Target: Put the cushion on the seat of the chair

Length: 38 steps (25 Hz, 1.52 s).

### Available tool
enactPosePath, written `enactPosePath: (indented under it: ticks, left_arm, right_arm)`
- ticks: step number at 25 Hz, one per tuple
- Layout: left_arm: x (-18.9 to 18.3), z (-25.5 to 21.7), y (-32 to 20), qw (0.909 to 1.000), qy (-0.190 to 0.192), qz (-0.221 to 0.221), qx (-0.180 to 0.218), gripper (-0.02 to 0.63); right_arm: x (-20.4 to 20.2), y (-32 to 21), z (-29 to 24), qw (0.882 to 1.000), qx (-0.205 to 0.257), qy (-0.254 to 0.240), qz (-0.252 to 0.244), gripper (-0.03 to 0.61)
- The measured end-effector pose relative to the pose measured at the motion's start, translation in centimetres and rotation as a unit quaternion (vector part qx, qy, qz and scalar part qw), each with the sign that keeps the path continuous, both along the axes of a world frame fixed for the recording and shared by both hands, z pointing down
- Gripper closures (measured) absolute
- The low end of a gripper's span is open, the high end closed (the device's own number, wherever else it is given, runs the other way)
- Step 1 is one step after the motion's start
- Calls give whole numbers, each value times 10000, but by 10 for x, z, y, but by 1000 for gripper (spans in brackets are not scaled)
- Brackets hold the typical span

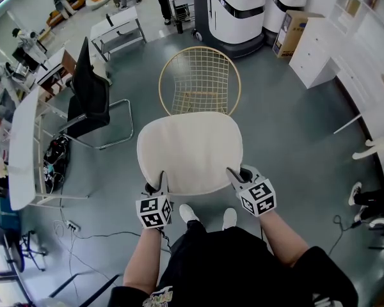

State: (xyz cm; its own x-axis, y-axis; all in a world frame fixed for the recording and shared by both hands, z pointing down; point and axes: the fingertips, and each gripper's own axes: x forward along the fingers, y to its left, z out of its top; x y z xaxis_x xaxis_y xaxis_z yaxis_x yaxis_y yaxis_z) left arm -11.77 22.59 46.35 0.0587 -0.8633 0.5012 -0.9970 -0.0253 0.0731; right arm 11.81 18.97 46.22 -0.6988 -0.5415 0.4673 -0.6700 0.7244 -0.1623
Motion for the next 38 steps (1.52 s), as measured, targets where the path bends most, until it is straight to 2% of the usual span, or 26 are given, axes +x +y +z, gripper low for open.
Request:
enactPosePath:
  ticks: [12,23,28,38]
  left_arm:
    - [-85,13,-34,9999,126,110,-36,519]
    - [-143,14,-52,9991,189,388,42,518]
    - [-155,7,-55,9990,185,399,111,518]
    - [-143,3,-88,9988,108,437,194,518]
  right_arm:
    - [-83,-28,8,9998,-80,59,183,511]
    - [-140,-37,8,9991,-10,128,396,511]
    - [-151,-39,3,9990,29,99,431,512]
    - [-139,-74,7,9989,66,-5,458,512]
